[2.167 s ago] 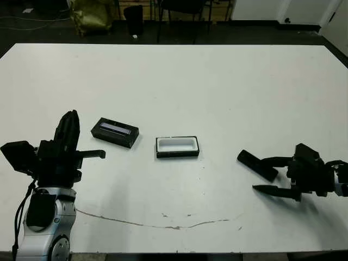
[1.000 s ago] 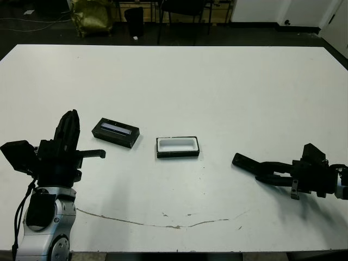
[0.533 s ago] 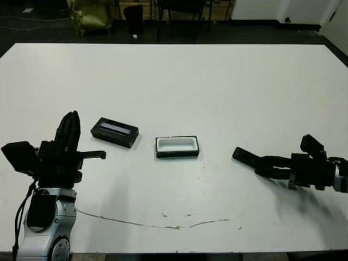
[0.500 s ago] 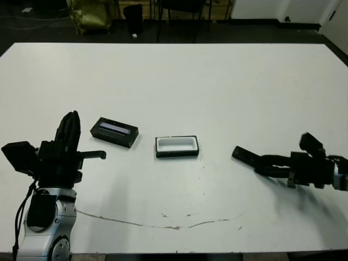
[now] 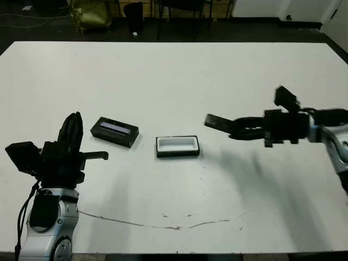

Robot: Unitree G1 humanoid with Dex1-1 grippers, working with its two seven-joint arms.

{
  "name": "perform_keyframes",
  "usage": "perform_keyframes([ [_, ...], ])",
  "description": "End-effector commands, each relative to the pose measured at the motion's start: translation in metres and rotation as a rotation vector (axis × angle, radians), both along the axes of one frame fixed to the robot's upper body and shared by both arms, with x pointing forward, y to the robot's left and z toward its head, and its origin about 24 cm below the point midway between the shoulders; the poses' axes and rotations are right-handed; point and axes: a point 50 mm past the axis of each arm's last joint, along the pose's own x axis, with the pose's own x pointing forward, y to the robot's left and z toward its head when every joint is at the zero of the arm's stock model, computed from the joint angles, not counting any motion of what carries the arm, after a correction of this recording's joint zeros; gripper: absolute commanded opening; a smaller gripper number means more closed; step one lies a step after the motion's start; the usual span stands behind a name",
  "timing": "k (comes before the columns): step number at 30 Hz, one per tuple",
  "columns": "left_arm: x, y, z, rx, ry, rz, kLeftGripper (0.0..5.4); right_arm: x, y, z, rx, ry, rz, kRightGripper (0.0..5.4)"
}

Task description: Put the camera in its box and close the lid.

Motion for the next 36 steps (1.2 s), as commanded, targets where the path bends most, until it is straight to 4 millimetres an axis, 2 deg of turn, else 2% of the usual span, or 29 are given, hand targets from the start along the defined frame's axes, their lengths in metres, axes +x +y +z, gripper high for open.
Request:
perform_keyframes([
  [1, -0.001, 0.001, -0.006, 0.003, 0.031, 0.010, 0.00, 0.007, 0.013, 0.001, -0.030, 0.003, 0.052, 0.35],
  [9, -0.002, 0.001, -0.007, -0.002, 0.037, 0.006, 0.00, 0.022, 0.045, 0.004, -0.118, -0.031, 0.134, 0.35],
  [13, -0.003, 0.001, -0.008, -0.011, 0.039, 0.007, 0.00, 0.028, 0.055, 0.002, -0.147, 0.003, 0.179, 0.35],
  [16, -0.003, 0.001, -0.008, -0.006, 0.039, 0.008, 0.00, 0.031, 0.062, 0.002, -0.176, -0.034, 0.212, 0.35],
  [24, -0.004, 0.001, -0.009, -0.005, 0.047, 0.005, 0.00, 0.036, 0.070, 0.002, -0.260, -0.058, 0.228, 0.35],
  [36, -0.003, 0.001, -0.009, -0.008, 0.042, 0.000, 0.00, 0.035, 0.074, -0.006, -0.226, 0.039, 0.262, 0.35],
])
